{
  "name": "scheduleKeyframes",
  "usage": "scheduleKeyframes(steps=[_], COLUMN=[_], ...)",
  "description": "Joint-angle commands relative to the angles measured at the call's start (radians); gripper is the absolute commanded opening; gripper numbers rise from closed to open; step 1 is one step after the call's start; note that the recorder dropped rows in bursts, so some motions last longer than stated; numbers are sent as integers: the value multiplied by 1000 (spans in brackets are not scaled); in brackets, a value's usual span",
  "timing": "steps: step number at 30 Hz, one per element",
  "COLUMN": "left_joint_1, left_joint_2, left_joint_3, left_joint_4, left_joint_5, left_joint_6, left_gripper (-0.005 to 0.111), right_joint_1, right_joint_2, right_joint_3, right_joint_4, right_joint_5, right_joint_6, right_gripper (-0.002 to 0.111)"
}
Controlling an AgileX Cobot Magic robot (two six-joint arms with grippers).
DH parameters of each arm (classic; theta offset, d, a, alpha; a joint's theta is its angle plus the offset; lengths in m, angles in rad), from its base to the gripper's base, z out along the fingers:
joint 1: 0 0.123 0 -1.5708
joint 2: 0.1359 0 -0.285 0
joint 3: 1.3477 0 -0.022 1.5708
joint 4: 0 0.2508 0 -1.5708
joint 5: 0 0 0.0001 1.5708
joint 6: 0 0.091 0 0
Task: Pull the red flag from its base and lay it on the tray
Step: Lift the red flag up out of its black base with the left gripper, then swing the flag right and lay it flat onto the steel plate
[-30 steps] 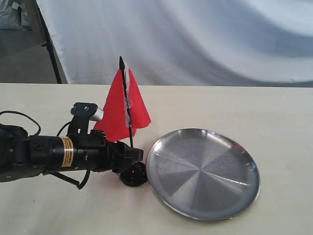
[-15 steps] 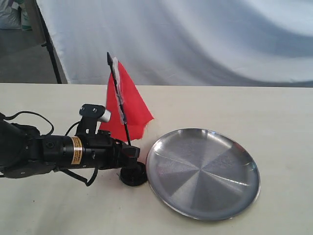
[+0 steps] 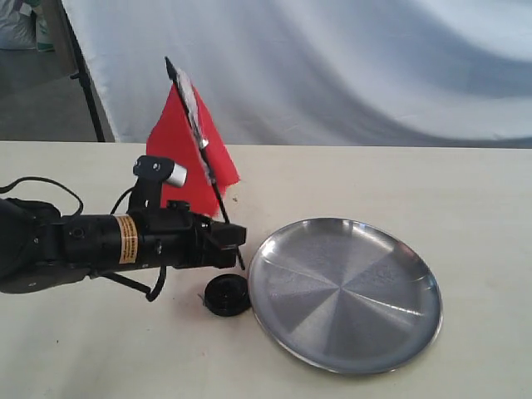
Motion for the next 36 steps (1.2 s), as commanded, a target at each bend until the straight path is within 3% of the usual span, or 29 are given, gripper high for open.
scheduleKeyframes(steps=[1, 8, 14, 19, 26, 36], left_joint_1=[-6, -41, -192, -284, -327, -327], left_joint_2=[-71, -124, -112, -41, 149, 340], left_joint_3=[-2, -2, -30, -125, -257, -373], left_joint_4=[22, 67, 34, -11, -19, -46], left_joint_5=[-60, -60, -60, -48, -47, -132], left_joint_6=[-8, -24, -78, -339, -598, -739], left_gripper=[0, 0, 0, 0, 0, 0], right_joint_1=[-2, -2, -2, -2, -2, -2], right_joint_2=[-6, -6, -6, -6, -6, -6], right_joint_3=[1, 1, 1, 1, 1, 1], right_joint_4=[-8, -8, -8, -8, -8, -8], right_joint_5=[-6, -6, -6, -6, -6, -6], right_joint_6=[-1, -1, -1, -1, -1, -1], right_gripper=[0, 0, 0, 0, 0, 0])
